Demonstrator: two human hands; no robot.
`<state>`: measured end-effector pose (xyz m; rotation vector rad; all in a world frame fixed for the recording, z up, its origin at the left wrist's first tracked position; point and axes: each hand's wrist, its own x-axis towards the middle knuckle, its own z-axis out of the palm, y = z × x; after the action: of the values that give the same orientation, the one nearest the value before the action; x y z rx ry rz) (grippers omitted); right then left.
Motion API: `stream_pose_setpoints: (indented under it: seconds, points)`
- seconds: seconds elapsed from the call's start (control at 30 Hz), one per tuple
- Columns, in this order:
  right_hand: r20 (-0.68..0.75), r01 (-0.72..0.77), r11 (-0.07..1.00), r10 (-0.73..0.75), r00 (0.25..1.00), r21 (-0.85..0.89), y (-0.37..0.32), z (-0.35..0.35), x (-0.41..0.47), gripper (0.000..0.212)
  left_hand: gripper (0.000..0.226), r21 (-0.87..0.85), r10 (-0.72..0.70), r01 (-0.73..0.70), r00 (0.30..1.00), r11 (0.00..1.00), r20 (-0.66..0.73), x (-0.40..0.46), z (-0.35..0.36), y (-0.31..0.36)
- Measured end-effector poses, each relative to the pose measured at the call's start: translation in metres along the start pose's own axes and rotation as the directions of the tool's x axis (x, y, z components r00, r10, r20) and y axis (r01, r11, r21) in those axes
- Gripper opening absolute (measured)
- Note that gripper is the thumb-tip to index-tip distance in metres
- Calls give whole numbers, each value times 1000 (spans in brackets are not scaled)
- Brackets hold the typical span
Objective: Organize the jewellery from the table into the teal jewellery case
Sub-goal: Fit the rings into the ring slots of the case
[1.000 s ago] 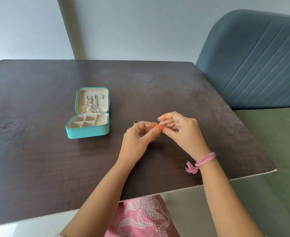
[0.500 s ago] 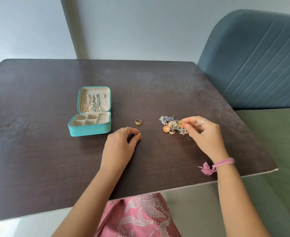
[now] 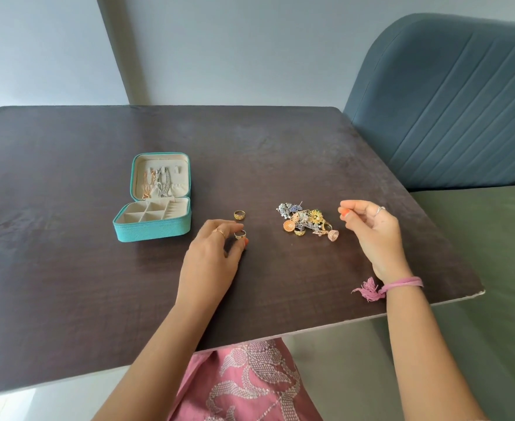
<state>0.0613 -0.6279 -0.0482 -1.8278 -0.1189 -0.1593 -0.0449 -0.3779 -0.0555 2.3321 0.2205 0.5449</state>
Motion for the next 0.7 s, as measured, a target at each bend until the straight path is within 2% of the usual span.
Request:
stream_pose_setpoints:
  seconds: [0.07, 0.2, 0.37, 0.57, 0.7]
  points:
    - [87, -2, 992, 13, 996, -126, 1, -7, 3, 16, 21, 8, 47, -47, 999, 999, 1, -9, 3, 8]
    - [282, 87, 918, 28, 959, -387, -3, -15, 12, 13, 26, 70, 233, -249, 955, 966, 181, -28, 20, 30]
    - [381, 240, 831, -37, 924, -502, -12, -13, 22, 11, 31, 107, 288, -324, 922, 940, 260, -25, 41, 50]
    - [379, 248, 778, -13, 925, -577, -11, -13, 24, 10, 28, 88, 214, -248, 934, 965, 287, -20, 44, 52]
    - [230, 141, 882, -38, 972, -449, -13, -13, 18, 10, 27, 54, 180, -204, 937, 977, 298, -19, 43, 51]
